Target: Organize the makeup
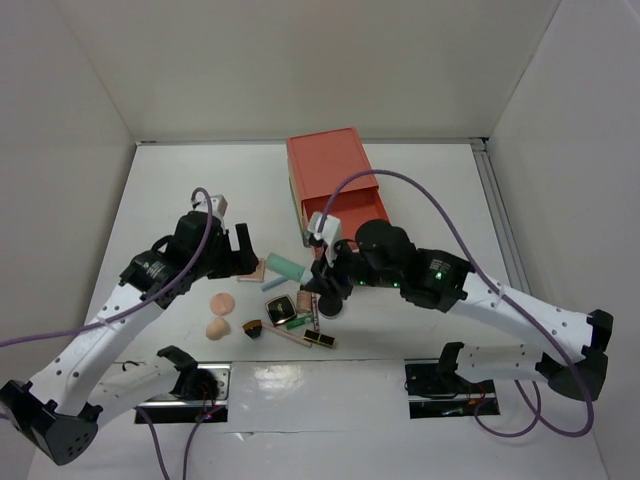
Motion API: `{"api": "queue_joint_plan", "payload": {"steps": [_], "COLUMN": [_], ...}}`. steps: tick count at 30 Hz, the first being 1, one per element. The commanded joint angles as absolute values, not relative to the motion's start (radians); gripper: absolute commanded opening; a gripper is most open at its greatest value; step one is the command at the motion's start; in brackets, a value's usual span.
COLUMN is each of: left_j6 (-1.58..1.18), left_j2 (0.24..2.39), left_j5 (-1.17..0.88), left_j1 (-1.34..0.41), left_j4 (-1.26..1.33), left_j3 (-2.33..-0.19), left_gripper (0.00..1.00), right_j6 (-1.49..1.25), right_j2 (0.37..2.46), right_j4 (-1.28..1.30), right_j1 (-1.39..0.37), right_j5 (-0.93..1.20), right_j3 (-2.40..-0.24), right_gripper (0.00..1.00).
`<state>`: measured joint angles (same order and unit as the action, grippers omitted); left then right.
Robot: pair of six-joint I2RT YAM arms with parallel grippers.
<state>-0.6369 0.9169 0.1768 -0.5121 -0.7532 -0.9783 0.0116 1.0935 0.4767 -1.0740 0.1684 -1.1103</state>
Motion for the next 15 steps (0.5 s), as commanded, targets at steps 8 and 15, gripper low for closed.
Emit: {"api": "queue_joint_plan", "payload": {"steps": [8,15], "left_j6": [-0.62,-0.581], "left_j2": [1.029,1.097], "left_j5": [0.038,0.071], "left_j1": [-0.515,-0.515], "left_j4": [-0.647,-0.617], "left_j3": [-0.968,-1.003], "left_gripper": [1.0,0.98], "right_j6": [0.428,0.64], "right_j2": [1.282,1.453], "right_j4": [0.828,0.974], "right_j1": [-0.78,-0.577], "right_j5": [0.149,0.215], "right_j3": [-1.483,-1.583], "right_gripper": [0.0,0.0]}}
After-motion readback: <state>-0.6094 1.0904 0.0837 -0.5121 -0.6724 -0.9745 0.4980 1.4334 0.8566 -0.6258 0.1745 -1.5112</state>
